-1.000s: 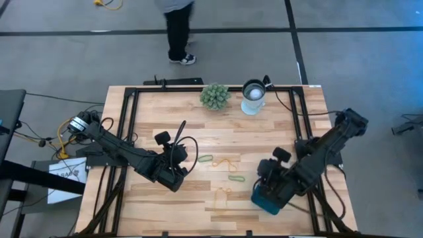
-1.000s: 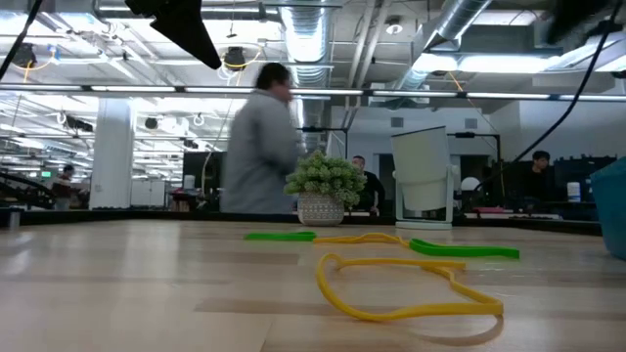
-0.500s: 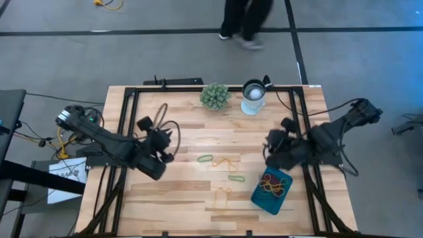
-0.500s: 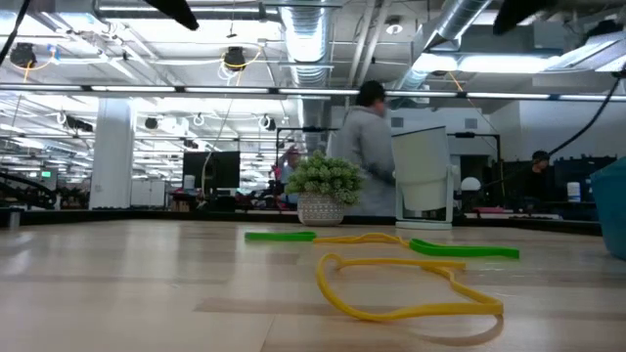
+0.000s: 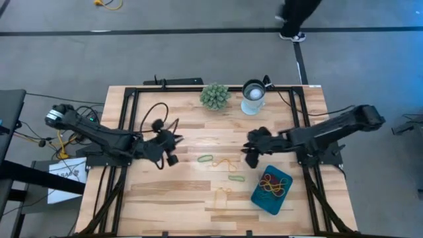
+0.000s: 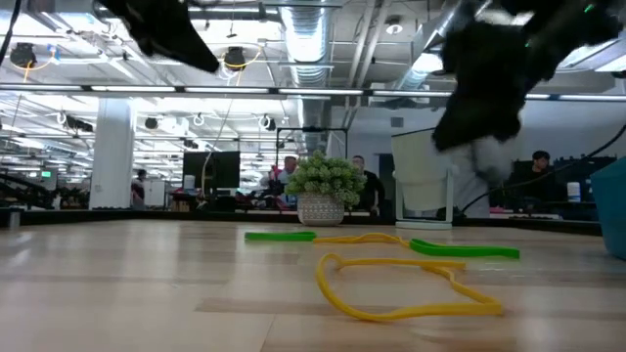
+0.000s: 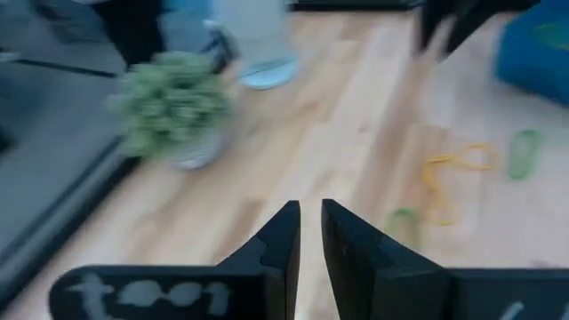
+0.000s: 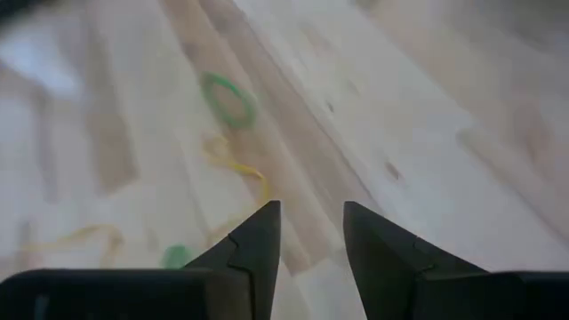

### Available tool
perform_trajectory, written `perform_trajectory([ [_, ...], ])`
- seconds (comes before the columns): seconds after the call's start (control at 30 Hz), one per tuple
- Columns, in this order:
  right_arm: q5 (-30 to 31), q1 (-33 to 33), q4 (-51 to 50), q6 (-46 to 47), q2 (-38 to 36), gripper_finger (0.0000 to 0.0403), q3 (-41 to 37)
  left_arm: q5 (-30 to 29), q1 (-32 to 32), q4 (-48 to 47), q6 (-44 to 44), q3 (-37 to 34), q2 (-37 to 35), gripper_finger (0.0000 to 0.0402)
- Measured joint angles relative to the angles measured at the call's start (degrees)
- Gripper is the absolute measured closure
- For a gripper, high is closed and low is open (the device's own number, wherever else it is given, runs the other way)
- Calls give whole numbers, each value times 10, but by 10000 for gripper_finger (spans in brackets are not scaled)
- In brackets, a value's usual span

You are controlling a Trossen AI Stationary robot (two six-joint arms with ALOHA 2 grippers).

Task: Pick and place items into bin
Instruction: Put the yellow rubber band into the blue bin

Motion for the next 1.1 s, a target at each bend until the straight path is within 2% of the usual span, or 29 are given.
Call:
perform_trajectory([
  [0.07,-12,-7,5,8,54,285,10,36,17,85,25,-41,0,360],
  [0.17,-15,-7,5,9,133,285,40,49,37,160,30,-89,0,360],
  [0.33,-15,14,17,-33,248,285,110,37,51,204,-5,-140,0,360],
  [0.53,15,35,17,-41,341,285,184,46,51,232,-41,-175,0,360],
  [0.67,48,32,-6,-41,375,285,218,56,48,233,-45,-182,0,360],
  [0.8,88,28,-50,-20,380,285,238,57,41,236,-45,-186,0,360],
  [1.1,50,30,-52,-10,394,285,238,58,21,238,-38,-186,0,360],
])
